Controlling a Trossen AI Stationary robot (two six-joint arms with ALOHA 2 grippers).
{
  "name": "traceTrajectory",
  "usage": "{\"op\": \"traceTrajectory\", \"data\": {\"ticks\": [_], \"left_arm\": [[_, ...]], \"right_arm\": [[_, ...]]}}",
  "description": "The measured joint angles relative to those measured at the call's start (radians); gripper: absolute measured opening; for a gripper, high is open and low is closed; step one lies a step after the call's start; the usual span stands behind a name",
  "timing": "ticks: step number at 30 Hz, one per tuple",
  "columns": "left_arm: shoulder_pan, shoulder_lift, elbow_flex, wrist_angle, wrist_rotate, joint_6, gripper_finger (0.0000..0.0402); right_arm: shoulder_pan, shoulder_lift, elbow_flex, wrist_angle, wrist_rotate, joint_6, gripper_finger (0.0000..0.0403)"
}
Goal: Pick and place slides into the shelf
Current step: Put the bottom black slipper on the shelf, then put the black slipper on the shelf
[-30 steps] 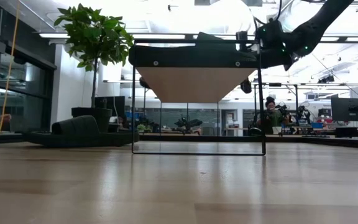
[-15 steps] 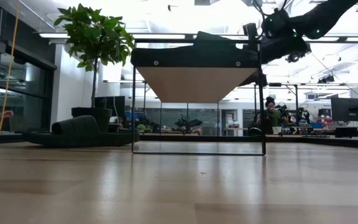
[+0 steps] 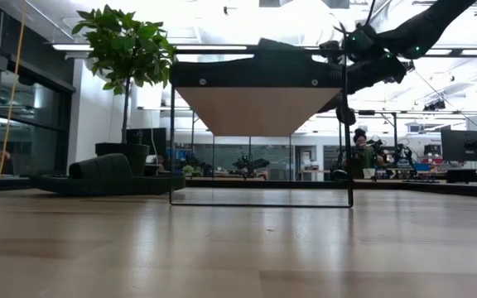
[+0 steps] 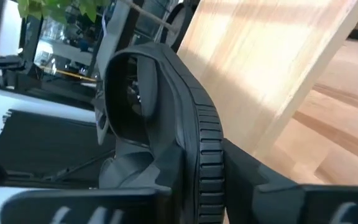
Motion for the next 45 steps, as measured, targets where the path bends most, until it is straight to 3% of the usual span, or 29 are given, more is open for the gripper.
{"op": "traceTrajectory", "data": {"ticks": [20,34,45], "left_arm": [[0.000,0.000,0.000,-0.019,0.015,0.016,0.0161],[0.003,-0.022,-0.001,-0.019,0.032,0.021,0.0161],[0.159,-0.105,-0.001,-0.010,0.131,0.012,0.0161]], "right_arm": [[-0.038,-0.002,-0.001,0.024,-0.001,-0.101,0.0228],[-0.100,-0.005,-0.001,0.030,-0.001,-0.132,0.0239],[-0.126,-0.095,-0.001,0.129,0.056,-0.220,0.0239]]}}
